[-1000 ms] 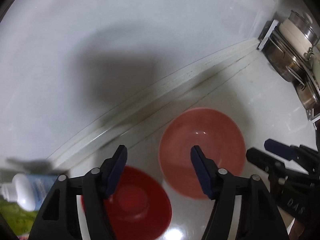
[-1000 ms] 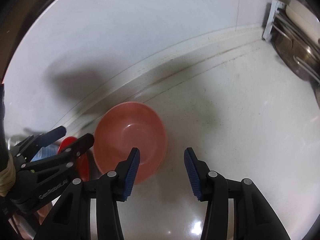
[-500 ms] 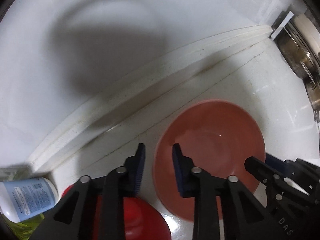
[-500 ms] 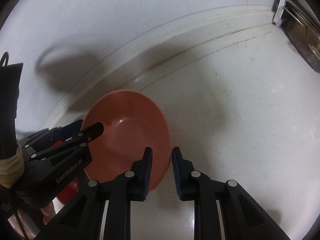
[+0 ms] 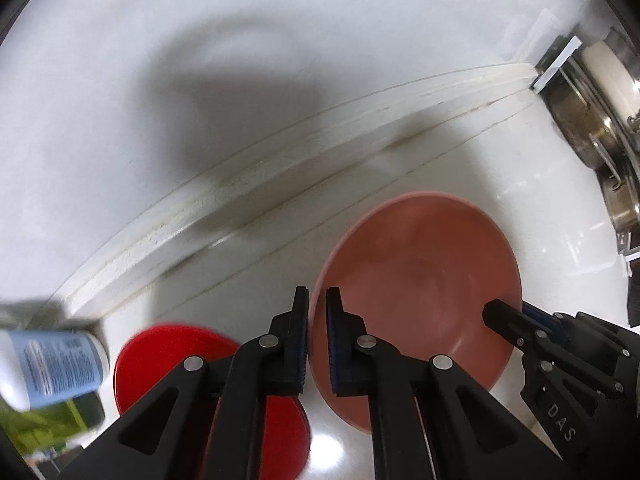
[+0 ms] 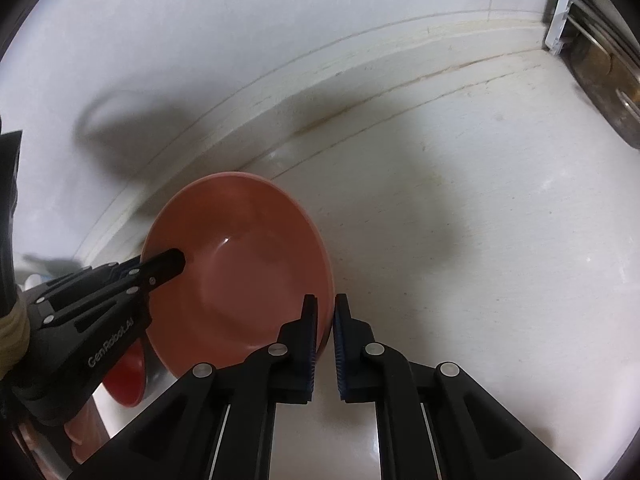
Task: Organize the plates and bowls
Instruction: 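Lift the pink bowl with both grippers and carry it toward the stack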
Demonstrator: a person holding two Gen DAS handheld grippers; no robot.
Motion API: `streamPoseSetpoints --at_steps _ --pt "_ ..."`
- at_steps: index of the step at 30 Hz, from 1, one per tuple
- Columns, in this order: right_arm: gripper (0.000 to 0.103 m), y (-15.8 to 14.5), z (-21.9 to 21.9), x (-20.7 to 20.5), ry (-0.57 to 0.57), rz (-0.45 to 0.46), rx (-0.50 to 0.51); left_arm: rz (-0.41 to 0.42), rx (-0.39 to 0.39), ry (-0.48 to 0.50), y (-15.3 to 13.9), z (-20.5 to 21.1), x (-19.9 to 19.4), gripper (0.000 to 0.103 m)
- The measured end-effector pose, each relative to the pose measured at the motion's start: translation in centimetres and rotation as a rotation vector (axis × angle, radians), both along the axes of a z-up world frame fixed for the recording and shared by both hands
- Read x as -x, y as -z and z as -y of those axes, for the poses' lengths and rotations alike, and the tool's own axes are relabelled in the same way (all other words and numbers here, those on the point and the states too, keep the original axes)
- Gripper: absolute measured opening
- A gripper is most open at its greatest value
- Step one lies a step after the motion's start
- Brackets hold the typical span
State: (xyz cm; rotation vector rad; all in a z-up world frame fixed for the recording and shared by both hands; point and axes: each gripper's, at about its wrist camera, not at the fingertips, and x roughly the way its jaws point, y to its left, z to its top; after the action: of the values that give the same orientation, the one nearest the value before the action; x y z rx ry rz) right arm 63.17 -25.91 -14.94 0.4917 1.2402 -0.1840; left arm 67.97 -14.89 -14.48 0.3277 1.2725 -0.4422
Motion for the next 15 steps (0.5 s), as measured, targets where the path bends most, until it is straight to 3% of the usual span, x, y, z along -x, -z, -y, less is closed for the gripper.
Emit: streamPoseSetpoints --at_steps 15 --pt "0.009 -6.8 0.3 7.9 -0.019 0.128 0.027 0.086 0.078 -0.017 -7.0 0.1 9.8 0.01"
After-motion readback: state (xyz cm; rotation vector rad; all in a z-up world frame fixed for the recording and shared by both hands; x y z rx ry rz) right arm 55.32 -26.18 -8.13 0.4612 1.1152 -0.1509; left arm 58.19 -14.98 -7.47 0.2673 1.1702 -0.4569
